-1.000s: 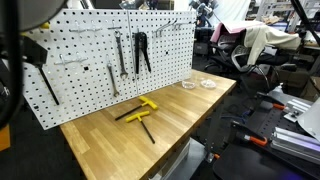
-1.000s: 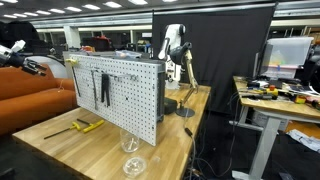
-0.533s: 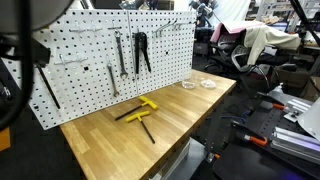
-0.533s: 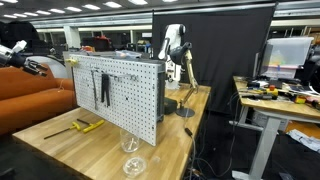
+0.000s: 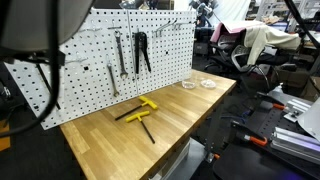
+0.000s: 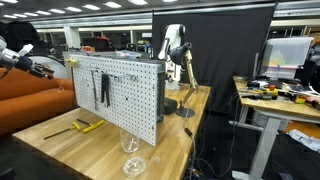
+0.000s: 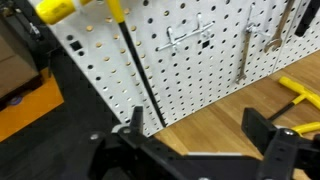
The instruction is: Hang the objects on the slat wall
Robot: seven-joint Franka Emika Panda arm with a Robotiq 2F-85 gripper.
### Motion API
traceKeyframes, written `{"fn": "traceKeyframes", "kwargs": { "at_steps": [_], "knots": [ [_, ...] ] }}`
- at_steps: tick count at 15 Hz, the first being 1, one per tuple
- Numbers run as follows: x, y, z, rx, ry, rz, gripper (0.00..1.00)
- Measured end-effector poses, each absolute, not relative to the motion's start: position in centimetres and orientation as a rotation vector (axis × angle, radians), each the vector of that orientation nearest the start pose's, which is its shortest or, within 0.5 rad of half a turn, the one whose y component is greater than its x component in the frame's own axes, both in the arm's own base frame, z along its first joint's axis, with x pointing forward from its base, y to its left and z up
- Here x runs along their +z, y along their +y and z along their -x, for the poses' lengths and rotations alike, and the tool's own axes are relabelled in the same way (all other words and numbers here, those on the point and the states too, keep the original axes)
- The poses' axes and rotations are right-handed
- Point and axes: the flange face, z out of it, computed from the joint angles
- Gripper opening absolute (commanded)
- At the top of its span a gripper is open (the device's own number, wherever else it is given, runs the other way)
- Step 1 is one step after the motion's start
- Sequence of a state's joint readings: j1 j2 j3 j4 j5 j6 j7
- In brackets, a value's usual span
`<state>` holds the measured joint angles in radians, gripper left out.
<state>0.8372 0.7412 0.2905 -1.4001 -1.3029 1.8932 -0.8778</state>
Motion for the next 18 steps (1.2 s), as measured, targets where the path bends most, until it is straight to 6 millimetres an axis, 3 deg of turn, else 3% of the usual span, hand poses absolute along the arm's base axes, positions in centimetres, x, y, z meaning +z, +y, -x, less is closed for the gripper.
{"fn": "traceKeyframes", "kwargs": {
  "at_steps": [3,5,11,15,18],
  "knots": [
    [27.2,57.3,-44.5,-0.194,1.971,-0.719,1.00],
    [26.1,56.3,-45.2,-0.234,1.960,-0.729,1.00],
    [24.1,56.5,-43.5,-0.263,1.999,-0.682,1.00],
    [25.0,56.6,-42.8,-0.263,1.999,-0.643,1.00],
    [24.4,56.6,-42.8,-0.270,2.002,-0.640,1.00]
  ]
}}
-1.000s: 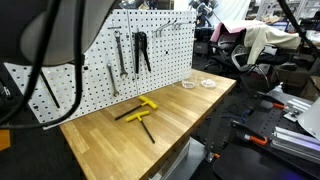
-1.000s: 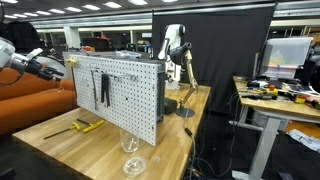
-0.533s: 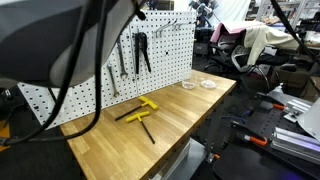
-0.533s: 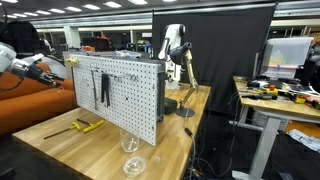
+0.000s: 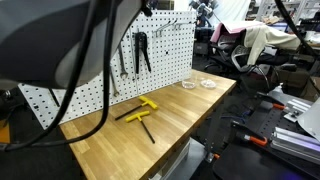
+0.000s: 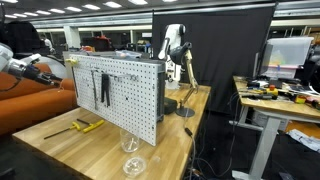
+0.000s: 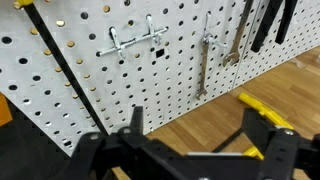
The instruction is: Hang the objects on the slat wall
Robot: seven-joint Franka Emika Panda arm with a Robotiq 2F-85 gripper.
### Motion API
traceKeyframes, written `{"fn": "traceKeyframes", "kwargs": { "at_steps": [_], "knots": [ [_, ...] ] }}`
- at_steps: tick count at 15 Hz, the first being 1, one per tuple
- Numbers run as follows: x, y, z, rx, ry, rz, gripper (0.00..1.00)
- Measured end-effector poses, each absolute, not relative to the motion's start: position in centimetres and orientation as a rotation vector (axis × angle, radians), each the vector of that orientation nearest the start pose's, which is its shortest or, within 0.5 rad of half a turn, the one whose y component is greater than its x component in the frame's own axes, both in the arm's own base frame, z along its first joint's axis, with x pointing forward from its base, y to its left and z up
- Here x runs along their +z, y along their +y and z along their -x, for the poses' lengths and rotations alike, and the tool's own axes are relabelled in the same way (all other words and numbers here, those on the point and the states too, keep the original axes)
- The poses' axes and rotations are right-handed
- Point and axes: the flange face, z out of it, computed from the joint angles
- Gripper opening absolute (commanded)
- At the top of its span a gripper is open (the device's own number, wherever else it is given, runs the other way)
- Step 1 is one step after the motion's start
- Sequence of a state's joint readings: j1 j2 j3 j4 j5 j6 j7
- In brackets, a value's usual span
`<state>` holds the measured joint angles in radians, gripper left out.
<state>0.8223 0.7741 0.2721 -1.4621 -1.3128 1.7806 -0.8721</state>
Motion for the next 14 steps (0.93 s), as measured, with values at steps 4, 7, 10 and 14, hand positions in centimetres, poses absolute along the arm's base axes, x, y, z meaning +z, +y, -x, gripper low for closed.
{"fn": "traceKeyframes", "kwargs": {
  "at_steps": [4,7,10,14],
  "knots": [
    [24.4,56.6,-42.8,-0.270,2.002,-0.641,1.00],
    [23.9,56.7,-42.7,-0.263,2.025,-0.639,1.00],
    [22.4,55.6,-43.4,-0.294,2.080,-0.597,1.00],
    [21.2,52.2,-46.0,-0.368,2.193,-0.513,1.00]
  ]
}}
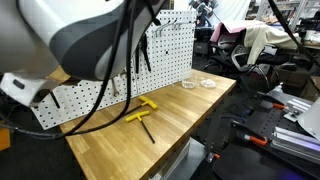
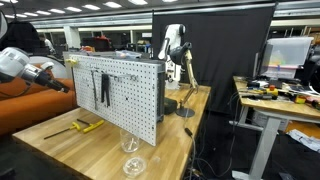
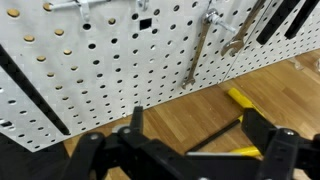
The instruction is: Hang the objects on the slat wall
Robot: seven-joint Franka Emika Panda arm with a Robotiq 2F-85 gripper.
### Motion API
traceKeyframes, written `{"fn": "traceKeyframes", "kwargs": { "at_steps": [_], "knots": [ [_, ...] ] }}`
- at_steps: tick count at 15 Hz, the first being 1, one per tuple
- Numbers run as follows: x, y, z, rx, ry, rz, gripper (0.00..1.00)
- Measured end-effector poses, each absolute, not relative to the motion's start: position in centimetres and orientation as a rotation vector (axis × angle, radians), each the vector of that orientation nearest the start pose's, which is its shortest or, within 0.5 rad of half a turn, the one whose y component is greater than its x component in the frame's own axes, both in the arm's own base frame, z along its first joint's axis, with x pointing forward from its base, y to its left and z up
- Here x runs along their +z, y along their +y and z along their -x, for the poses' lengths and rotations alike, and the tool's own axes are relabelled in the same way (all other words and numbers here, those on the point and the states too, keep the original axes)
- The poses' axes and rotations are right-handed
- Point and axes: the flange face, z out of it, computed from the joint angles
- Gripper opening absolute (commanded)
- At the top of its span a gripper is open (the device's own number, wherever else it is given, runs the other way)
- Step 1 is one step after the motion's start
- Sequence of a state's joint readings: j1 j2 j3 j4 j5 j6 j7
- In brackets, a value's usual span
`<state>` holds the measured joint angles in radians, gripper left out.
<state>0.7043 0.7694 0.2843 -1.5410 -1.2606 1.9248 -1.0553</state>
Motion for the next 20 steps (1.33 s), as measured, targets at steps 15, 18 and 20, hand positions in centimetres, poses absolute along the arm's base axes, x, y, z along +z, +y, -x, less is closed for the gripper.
{"fn": "traceKeyframes", "kwargs": {
  "at_steps": [15,18,20],
  "knots": [
    [22.0,46.5,-46.2,-0.476,2.472,-0.310,1.00],
    [21.6,46.1,-46.3,-0.496,2.463,-0.335,1.00],
    [20.7,45.1,-47.0,-0.536,2.437,-0.408,1.00]
  ]
}}
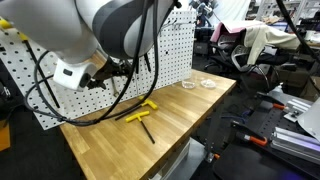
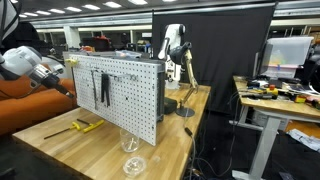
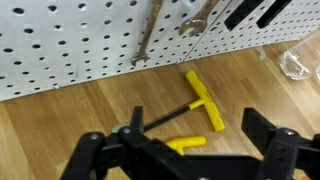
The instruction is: Hang the objects on the slat wall
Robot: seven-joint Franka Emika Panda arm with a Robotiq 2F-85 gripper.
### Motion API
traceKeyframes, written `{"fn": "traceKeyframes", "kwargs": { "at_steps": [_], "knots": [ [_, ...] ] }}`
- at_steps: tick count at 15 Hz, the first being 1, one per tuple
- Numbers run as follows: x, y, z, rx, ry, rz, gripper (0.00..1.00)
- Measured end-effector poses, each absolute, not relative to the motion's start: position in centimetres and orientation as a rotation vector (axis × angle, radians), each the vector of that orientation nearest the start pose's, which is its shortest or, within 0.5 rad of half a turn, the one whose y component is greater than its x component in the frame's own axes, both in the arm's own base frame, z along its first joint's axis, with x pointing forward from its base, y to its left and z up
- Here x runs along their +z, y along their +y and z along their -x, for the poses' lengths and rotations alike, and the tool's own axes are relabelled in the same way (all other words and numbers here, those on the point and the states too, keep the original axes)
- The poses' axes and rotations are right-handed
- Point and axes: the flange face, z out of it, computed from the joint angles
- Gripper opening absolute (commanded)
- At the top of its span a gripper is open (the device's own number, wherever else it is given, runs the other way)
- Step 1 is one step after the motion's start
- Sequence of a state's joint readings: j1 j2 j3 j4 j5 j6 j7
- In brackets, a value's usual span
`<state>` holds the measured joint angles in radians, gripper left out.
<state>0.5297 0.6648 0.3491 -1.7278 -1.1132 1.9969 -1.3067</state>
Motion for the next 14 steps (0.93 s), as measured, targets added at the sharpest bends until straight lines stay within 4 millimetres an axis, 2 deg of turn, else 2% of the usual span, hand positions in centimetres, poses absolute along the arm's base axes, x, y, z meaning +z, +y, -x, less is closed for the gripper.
{"fn": "traceKeyframes", "kwargs": {
  "at_steps": [3,6,14],
  "knots": [
    [19.3,43.8,-47.8,-0.579,2.403,-0.519,1.00],
    [18.1,43.8,-47.6,-0.583,2.410,-0.572,1.00],
    [16.0,44.4,-44.9,-0.558,2.498,-0.473,1.00]
  ]
}}
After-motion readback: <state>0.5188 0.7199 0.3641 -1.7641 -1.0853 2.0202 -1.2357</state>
